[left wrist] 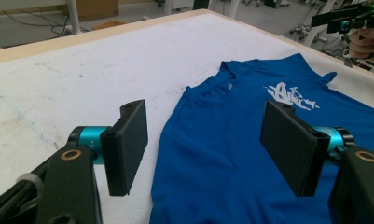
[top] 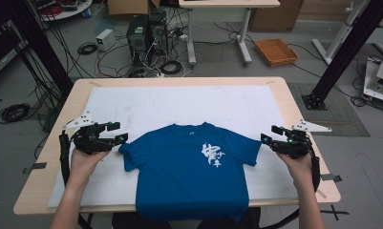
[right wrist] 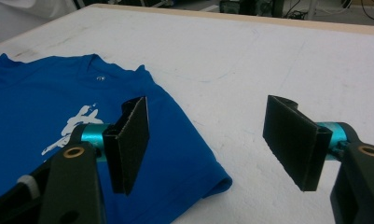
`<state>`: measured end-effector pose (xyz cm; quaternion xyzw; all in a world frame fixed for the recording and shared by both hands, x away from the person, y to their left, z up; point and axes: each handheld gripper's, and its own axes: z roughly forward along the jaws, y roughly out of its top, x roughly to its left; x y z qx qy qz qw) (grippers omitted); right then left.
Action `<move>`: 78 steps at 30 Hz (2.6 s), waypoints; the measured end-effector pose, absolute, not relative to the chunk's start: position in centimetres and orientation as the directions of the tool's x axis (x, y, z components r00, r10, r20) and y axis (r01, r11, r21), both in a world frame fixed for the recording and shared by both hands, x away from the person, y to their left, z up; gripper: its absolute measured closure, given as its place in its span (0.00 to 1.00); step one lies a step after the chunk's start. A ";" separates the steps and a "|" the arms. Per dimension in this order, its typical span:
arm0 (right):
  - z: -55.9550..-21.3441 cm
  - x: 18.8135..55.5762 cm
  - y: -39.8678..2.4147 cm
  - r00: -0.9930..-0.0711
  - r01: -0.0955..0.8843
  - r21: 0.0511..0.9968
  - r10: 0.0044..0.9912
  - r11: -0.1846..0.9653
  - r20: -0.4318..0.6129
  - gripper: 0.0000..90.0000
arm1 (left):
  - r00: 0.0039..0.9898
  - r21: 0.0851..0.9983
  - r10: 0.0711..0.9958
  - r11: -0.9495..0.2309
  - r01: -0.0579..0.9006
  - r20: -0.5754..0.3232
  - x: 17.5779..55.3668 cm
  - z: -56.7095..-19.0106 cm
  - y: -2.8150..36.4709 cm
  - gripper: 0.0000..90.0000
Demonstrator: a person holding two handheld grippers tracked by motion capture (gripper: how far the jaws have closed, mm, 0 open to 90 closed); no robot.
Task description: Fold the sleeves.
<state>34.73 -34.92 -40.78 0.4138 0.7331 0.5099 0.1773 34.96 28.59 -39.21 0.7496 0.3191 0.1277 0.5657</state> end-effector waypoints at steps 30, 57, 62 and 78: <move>-40.7 34.7 -34.8 -0.580 0.425 0.893 0.802 0.151 0.140 0.36 | 0.669 0.821 0.676 -0.166 0.547 -0.309 36.3 -42.6 31.7 0.50; -40.6 34.6 -34.9 -0.574 0.419 0.895 0.808 0.151 0.132 0.38 | 0.680 0.775 0.646 -0.211 0.596 -0.346 36.5 -43.4 31.6 0.97; -40.5 34.6 -34.9 -0.572 0.416 0.897 0.809 0.150 0.131 0.38 | 0.678 0.776 0.628 -0.179 0.605 -0.383 36.4 -43.0 31.5 0.98; -40.1 34.4 -34.8 -0.568 0.406 0.901 0.814 0.149 0.122 0.39 | 0.673 0.764 0.558 -0.102 0.637 -0.486 36.3 -39.9 25.4 0.98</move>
